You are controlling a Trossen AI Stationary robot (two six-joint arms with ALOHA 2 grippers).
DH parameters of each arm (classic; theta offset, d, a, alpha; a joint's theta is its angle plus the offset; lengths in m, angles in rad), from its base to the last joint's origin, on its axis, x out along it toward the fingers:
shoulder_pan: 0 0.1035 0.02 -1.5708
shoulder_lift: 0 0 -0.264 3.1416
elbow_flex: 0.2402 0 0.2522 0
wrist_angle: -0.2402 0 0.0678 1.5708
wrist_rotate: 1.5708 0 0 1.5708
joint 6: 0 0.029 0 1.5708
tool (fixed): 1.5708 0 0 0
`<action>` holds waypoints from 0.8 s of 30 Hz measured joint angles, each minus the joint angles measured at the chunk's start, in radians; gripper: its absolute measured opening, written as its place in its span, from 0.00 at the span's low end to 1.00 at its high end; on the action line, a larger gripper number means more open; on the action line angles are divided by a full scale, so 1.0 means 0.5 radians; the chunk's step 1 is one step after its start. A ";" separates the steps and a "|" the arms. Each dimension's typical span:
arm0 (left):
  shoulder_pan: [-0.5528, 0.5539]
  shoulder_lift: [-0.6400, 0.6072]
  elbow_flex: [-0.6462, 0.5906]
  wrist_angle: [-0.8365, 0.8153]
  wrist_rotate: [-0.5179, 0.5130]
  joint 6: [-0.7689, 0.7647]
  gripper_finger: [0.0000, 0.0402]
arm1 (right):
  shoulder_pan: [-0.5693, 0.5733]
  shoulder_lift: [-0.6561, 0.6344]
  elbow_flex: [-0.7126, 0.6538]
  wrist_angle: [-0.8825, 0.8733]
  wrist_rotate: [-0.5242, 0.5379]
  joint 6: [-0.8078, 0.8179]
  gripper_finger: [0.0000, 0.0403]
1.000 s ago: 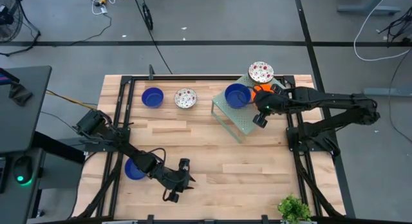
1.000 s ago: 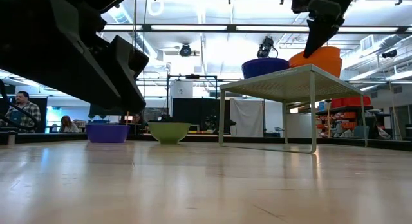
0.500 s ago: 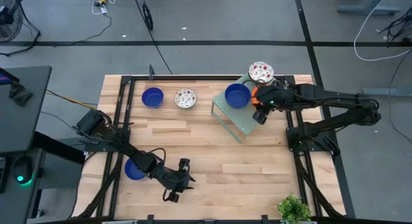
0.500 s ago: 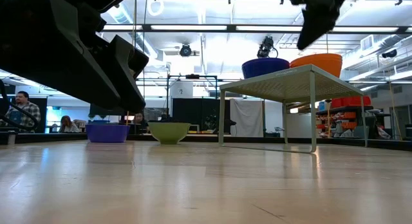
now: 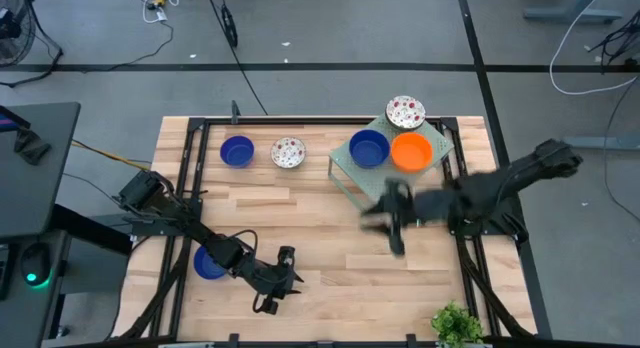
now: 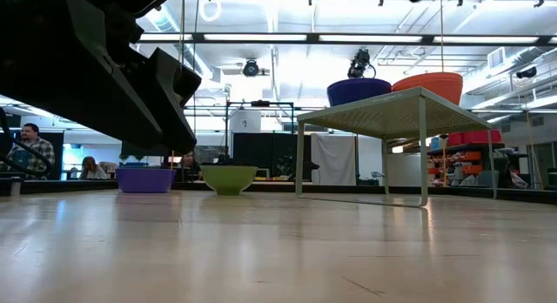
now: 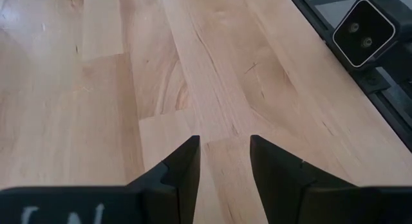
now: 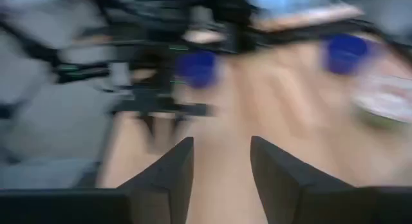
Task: Pick & Place Mini bowls
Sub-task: Stack the blue bowl on the blue bowl on the shelf
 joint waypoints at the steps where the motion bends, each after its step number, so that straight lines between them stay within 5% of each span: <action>1: 0.000 0.000 0.000 -0.002 -0.001 0.000 0.35 | 0.088 0.035 -0.075 0.176 0.001 -0.011 0.37; 6: -0.022 -0.081 0.033 -0.219 -0.062 -0.019 0.35 | 0.457 0.320 -0.370 0.894 0.110 -0.040 0.31; 13: -0.226 -0.280 0.487 -1.615 -0.285 -0.374 0.35 | 0.661 0.811 -0.462 1.200 0.213 -0.036 0.23; 18: -0.420 -0.288 0.783 -2.513 0.037 -1.000 0.35 | 0.657 0.965 -0.462 1.241 0.205 0.033 0.18; 24: -0.753 -0.288 0.710 -2.802 0.216 -1.759 0.35 | 0.653 0.964 -0.462 1.255 0.192 0.036 0.15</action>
